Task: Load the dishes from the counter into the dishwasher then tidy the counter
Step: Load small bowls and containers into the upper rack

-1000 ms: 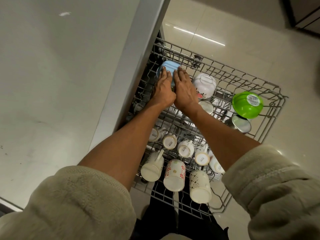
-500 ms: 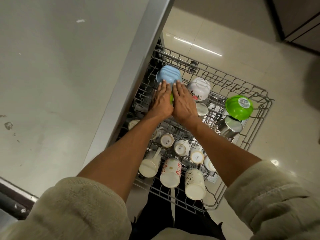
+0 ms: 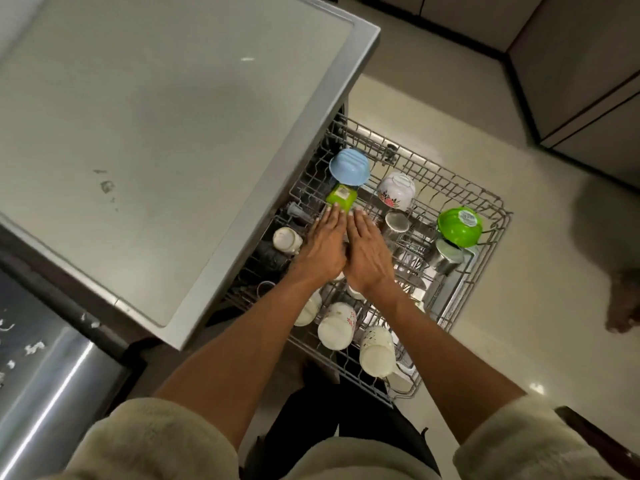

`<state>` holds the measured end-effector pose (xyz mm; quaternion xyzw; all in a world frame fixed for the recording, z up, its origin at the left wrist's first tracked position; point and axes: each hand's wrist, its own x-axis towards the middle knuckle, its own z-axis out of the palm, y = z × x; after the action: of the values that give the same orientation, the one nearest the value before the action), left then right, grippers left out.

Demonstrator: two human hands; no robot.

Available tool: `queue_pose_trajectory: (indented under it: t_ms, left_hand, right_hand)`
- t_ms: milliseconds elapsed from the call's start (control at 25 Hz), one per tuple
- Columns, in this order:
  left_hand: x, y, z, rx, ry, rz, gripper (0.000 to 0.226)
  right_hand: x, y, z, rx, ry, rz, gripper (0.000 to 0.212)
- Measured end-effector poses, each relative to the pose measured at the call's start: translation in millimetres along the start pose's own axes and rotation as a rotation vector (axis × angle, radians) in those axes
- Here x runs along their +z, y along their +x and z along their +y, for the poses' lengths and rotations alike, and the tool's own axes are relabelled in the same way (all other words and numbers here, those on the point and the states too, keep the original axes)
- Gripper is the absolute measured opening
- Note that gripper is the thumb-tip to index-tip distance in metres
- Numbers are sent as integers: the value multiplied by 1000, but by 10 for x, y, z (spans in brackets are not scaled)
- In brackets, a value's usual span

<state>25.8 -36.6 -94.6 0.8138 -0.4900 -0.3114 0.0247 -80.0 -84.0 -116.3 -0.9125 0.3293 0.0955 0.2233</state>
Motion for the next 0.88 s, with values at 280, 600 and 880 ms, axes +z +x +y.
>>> queue_pose_trajectory:
  t_ms: [280, 600, 880]
  left_hand:
    - [60, -1062, -216, 17, 23, 152, 70]
    - [587, -2129, -219, -35, -69, 204, 77]
    - [1121, -2415, 170, -138, -182, 222, 78]
  right_hand:
    - [-84, -753, -640, -129, -155, 33, 76]
    - [-70, -1763, -957, -179, -150, 37, 68]
    - [224, -2068, -438, -247, -175, -105, 68]
